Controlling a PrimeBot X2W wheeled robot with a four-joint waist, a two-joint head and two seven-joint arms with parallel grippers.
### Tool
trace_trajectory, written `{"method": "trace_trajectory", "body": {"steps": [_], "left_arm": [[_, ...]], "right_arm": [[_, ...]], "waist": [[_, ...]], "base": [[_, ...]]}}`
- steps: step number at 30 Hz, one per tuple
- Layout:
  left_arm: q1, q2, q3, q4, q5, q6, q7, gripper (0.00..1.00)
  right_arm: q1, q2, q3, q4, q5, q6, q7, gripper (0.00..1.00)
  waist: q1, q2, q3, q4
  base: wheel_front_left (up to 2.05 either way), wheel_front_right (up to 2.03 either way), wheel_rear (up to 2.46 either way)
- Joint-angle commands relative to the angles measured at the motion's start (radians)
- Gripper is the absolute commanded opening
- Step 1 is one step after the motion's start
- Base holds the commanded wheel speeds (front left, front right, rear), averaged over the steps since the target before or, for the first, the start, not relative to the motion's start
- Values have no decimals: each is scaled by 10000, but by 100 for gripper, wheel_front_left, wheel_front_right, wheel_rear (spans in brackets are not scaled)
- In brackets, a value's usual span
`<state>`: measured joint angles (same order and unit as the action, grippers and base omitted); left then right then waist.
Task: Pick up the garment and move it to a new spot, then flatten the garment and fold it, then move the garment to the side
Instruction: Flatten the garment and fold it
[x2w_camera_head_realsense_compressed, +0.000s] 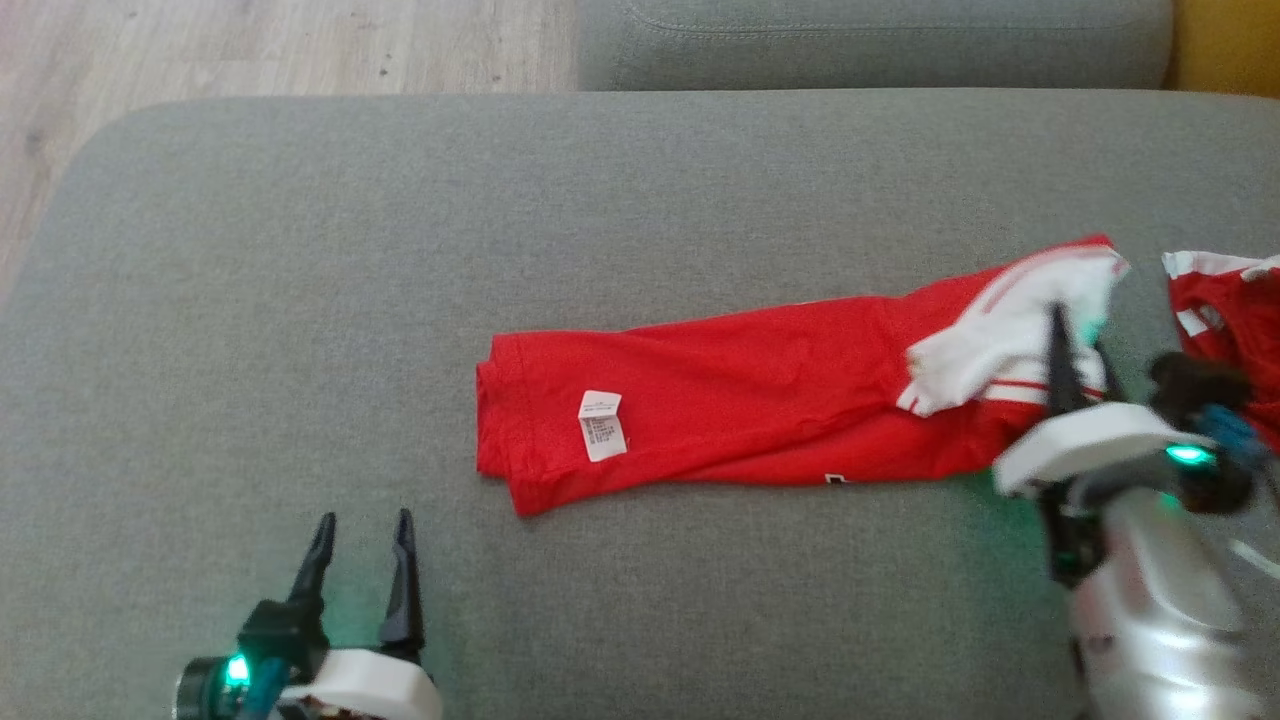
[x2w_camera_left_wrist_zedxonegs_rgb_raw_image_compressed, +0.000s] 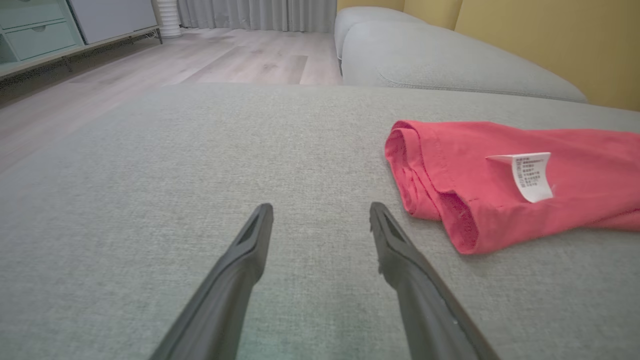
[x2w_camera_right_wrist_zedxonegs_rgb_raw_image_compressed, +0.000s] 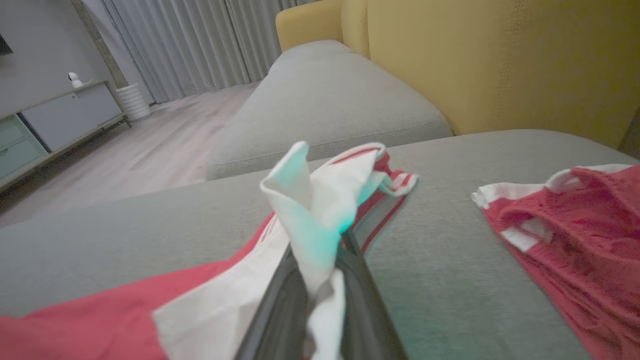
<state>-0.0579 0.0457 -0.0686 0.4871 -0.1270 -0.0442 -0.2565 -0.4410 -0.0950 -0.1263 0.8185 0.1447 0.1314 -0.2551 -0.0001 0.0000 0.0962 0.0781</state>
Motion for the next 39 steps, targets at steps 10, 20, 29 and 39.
{"method": "trace_trajectory", "body": {"steps": [10,20,29,39], "left_arm": [[-270,45,-858,-177,-166,261,-53,100],[-12,45,-1758,-226,-272,537,-53,100],[-35,45,-1537,-269,-279,636,-53,100],[-318,45,-947,-581,-54,706,-53,100]], "right_arm": [[-257,443,5356,-1825,3146,-7,-64,0],[-1129,446,8181,-1245,5523,-7,-50,0],[-1481,447,8136,-911,5989,-7,-64,100],[-113,447,4324,-1117,2759,-7,-65,100]], "waist": [[1,0,-64,860],[1,0,-199,2522],[1,0,-267,2095],[1,0,-533,548]], "base": [[0,0,0],[0,0,0],[0,0,0],[0,0,0]]}}
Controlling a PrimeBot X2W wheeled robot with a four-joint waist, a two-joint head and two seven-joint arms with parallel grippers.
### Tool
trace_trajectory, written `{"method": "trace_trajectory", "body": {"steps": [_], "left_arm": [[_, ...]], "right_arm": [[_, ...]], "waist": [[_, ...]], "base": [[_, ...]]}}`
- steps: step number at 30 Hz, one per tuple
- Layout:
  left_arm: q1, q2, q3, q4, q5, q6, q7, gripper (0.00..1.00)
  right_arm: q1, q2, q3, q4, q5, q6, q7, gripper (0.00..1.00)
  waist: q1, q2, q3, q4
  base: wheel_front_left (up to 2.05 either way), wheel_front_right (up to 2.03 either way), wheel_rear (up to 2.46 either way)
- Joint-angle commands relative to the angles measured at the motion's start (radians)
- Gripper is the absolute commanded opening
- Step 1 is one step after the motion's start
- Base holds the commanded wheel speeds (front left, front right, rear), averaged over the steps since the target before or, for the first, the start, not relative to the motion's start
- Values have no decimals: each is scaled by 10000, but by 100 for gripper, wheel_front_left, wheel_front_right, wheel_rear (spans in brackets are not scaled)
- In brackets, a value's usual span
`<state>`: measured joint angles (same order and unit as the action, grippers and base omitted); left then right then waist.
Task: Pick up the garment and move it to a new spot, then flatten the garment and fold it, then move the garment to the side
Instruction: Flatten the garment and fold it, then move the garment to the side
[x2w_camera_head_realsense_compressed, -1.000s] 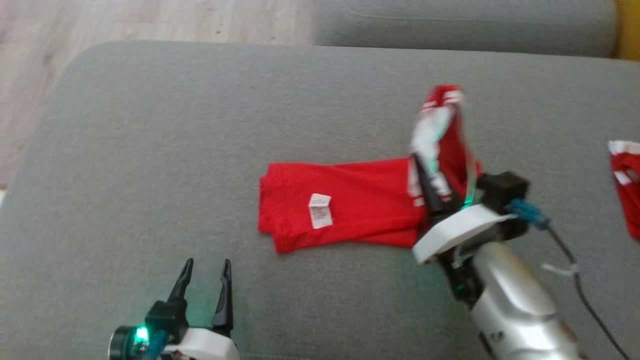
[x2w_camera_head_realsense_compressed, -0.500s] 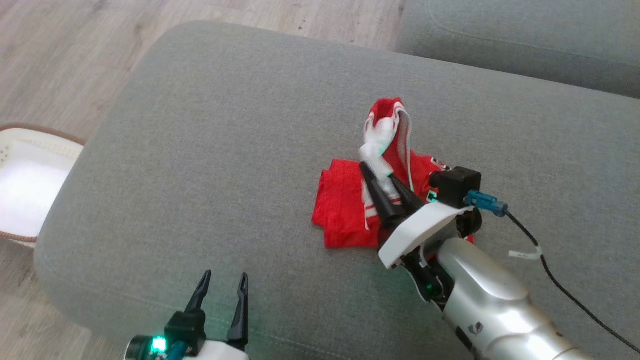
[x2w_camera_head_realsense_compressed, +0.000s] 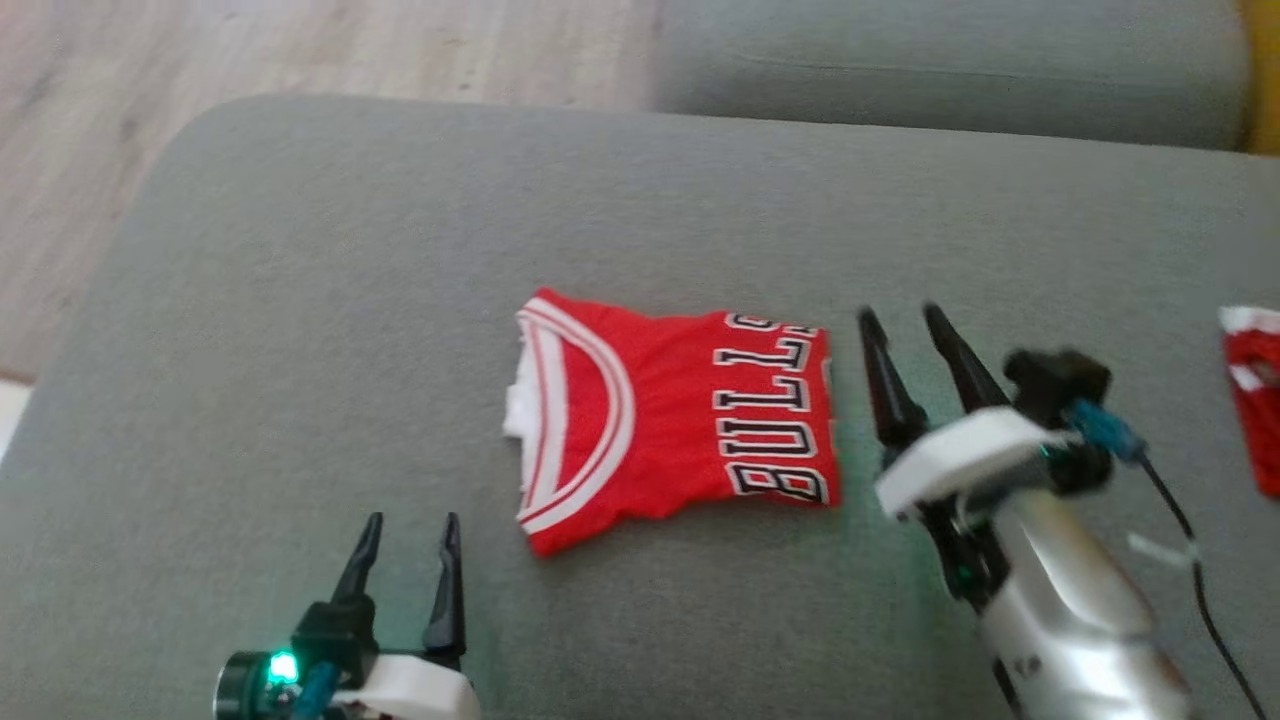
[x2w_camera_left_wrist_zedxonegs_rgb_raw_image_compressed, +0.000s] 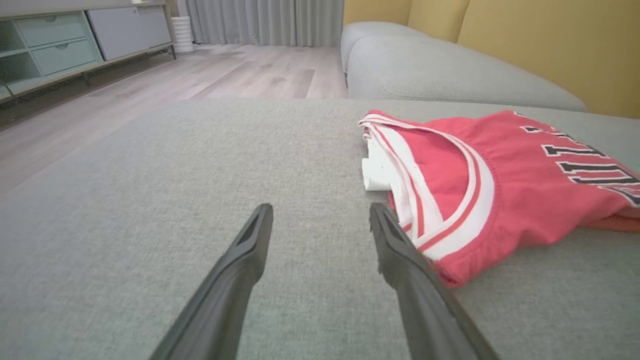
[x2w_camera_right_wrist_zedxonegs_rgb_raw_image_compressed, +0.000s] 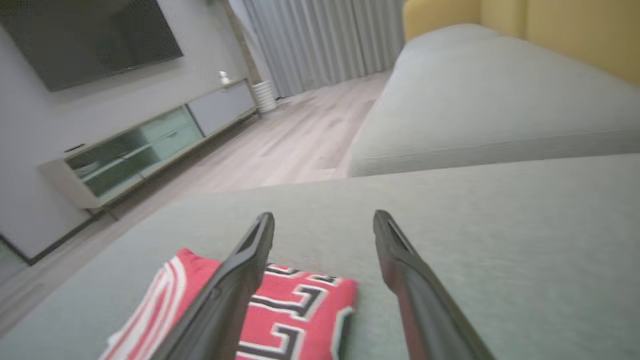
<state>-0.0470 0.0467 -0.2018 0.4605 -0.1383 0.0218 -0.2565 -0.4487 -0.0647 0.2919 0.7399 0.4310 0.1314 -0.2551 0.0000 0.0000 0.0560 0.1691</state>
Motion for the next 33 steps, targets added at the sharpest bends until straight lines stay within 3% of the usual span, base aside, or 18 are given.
{"method": "trace_trajectory", "body": {"steps": [1,8,20,27,33], "left_arm": [[-424,36,445,-318,78,41,-53,100],[-111,35,871,-398,121,103,-53,100],[461,35,1150,-631,144,166,-53,100],[161,35,841,-607,151,76,-53,100],[-213,35,313,-377,38,-19,-53,100]], "right_arm": [[171,144,-142,-402,-329,-7,-65,100],[1428,144,-1330,-741,-1466,-7,-66,100],[2632,145,-1568,-962,-1846,-7,-66,100],[1927,145,-535,-845,-1595,-7,-66,100],[287,145,396,222,-1488,-7,-66,100]], "waist": [[0,0,-168,-489],[0,0,-449,-1161],[0,0,-512,-1416],[0,0,-179,-1015],[0,0,215,28]], "base": [[0,0,0],[0,0,0],[0,0,0],[0,0,0],[0,0,0]]}}
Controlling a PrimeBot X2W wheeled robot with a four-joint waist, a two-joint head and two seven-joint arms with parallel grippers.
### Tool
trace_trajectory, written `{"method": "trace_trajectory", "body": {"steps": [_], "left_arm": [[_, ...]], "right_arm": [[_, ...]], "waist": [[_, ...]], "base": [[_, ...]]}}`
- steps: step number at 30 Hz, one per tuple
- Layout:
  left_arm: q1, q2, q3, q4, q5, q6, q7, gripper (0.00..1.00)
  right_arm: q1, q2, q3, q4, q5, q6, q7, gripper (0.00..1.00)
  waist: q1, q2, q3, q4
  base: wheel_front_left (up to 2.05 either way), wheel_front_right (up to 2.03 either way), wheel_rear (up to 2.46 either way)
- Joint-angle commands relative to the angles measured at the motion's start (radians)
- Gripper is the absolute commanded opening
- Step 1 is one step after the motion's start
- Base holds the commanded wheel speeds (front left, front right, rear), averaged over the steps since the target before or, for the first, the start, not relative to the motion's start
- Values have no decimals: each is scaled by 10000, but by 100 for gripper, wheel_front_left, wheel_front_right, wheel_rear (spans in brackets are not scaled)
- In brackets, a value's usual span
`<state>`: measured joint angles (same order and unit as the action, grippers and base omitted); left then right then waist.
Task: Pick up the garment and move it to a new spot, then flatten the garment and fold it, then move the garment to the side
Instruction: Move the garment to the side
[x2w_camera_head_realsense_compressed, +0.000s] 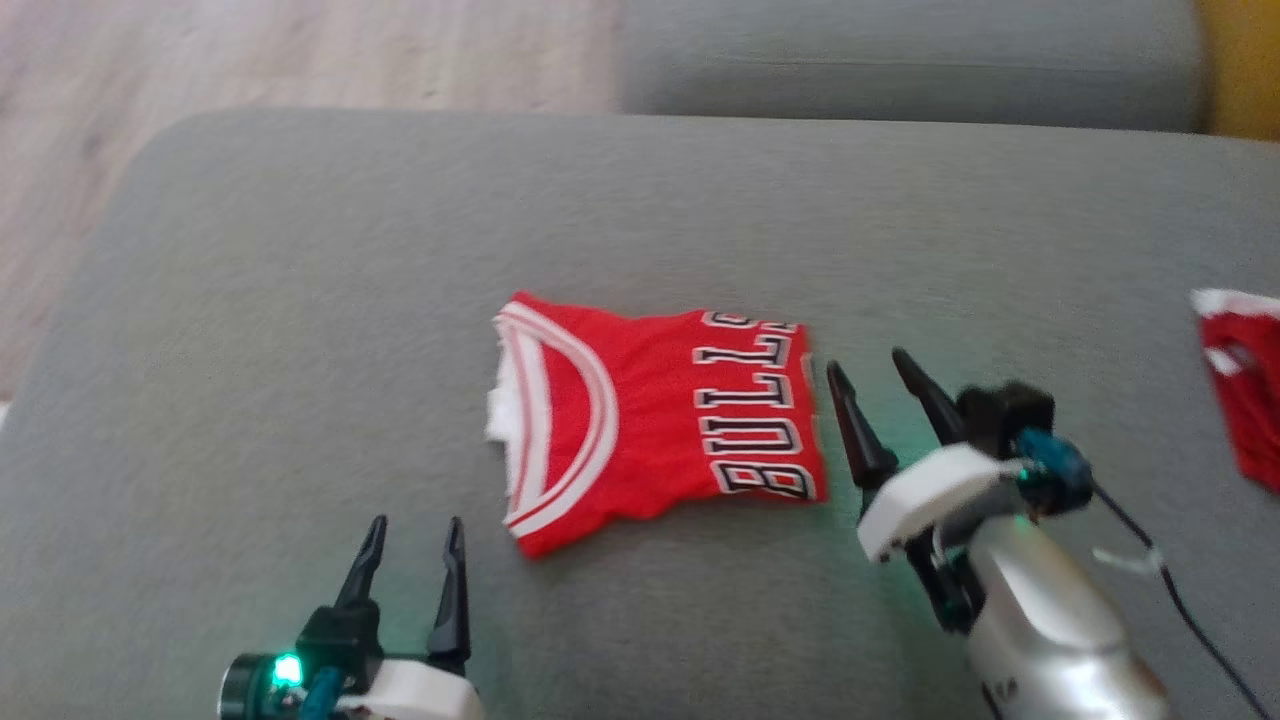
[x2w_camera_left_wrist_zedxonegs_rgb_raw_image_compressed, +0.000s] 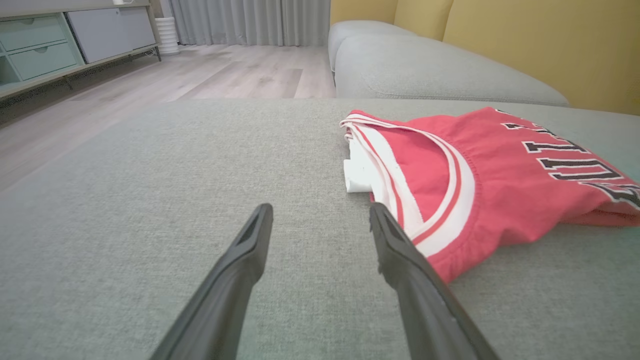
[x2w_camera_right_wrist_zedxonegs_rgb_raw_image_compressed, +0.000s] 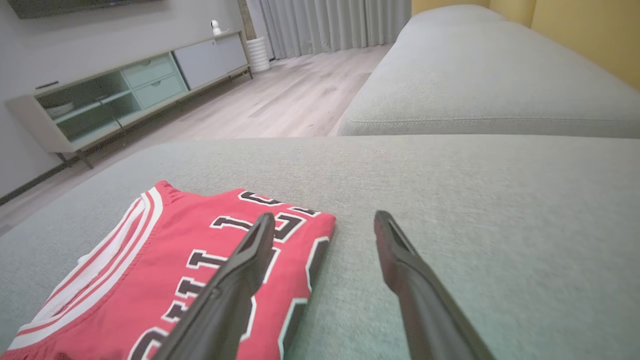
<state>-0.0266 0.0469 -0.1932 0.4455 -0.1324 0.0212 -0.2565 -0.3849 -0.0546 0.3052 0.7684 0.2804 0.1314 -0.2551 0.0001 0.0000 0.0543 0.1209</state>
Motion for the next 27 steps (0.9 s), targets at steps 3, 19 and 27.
{"method": "trace_trajectory", "body": {"steps": [3,19,27], "left_arm": [[-486,33,25,-123,-19,-40,-53,100],[-489,33,267,-205,-48,-69,-53,100],[-1042,33,78,-412,-156,-110,-53,100]], "right_arm": [[-982,43,239,1206,-2,-7,78,100],[-1559,43,625,3032,915,-7,-34,0],[-1487,43,437,2188,528,-7,-63,0]], "waist": [[-1,0,329,1133],[-1,0,427,-151],[-1,0,567,-2871]], "base": [[0,0,0],[0,0,0],[0,0,0]]}}
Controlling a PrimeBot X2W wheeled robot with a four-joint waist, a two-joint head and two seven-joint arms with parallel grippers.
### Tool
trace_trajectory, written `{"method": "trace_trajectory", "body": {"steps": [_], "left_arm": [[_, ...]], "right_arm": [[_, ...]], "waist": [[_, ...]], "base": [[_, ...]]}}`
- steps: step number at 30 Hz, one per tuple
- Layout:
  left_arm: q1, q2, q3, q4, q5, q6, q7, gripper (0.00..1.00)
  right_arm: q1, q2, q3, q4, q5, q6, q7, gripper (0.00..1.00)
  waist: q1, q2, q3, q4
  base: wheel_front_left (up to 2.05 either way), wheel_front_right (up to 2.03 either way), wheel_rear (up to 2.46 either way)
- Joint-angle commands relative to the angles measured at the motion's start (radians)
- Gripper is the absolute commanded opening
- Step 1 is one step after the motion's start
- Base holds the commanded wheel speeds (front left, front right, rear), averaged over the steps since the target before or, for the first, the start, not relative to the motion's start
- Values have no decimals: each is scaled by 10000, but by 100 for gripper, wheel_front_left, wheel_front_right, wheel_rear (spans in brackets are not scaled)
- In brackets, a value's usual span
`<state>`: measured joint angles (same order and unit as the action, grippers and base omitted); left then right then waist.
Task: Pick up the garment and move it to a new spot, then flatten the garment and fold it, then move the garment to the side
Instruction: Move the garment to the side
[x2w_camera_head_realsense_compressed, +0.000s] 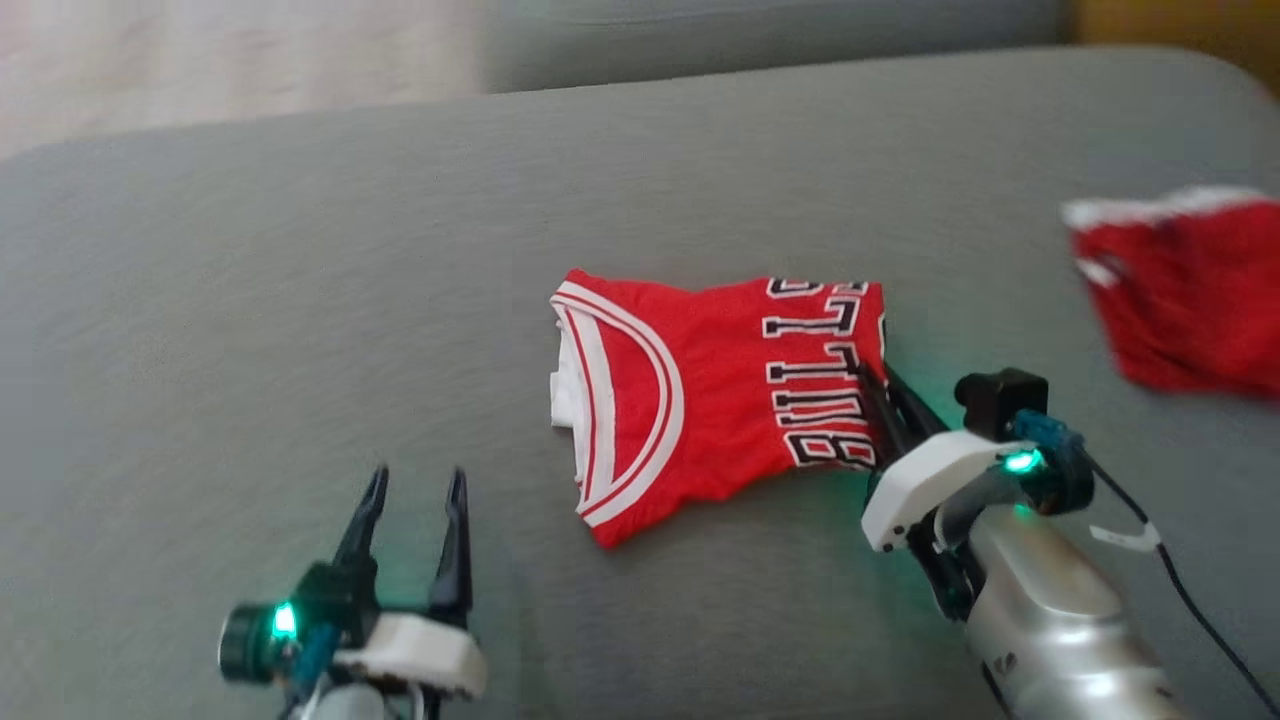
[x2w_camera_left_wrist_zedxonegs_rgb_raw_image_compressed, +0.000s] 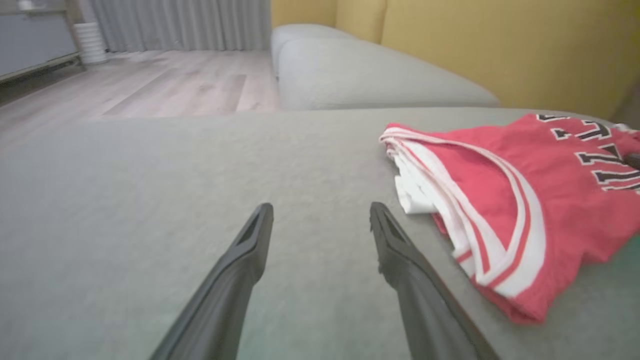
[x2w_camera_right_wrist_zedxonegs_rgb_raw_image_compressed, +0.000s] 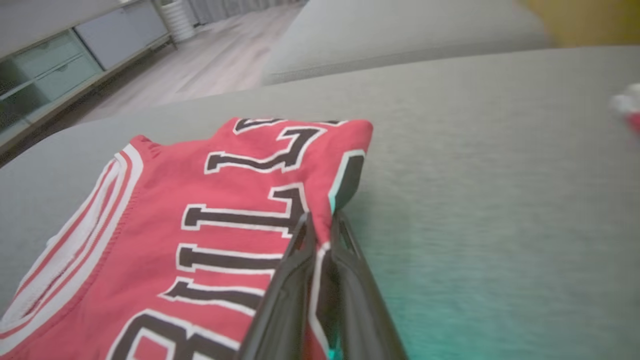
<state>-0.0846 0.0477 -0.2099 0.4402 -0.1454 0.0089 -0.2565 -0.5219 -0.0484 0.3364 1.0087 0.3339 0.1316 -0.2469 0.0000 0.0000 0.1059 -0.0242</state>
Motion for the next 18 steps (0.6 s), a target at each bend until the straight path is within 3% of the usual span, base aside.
{"method": "trace_trajectory", "body": {"steps": [1,6,9,13,18], "left_arm": [[-555,26,198,-372,-43,11,-53,100],[-808,26,110,-357,-45,17,-53,100],[-975,26,35,-315,-52,-9,-53,100],[-1255,26,-203,-233,-21,-97,-53,100],[-1400,26,-304,-63,105,-192,-53,100]], "right_arm": [[-94,-18,55,-362,-110,-9,-146,0],[121,-18,-71,-1008,-275,-9,-147,0],[123,-18,-182,-1254,-442,-9,-147,0],[-186,-18,-740,-1503,-656,-9,-148,0],[-1312,-18,-1452,-1516,-1079,-9,-148,0]], "waist": [[0,0,96,-1761],[0,0,388,-3237],[0,0,623,-3762],[0,0,963,-4027],[0,0,1263,-3761]], "base": [[0,0,0],[0,0,0],[0,0,0],[0,0,0],[0,0,0]]}}
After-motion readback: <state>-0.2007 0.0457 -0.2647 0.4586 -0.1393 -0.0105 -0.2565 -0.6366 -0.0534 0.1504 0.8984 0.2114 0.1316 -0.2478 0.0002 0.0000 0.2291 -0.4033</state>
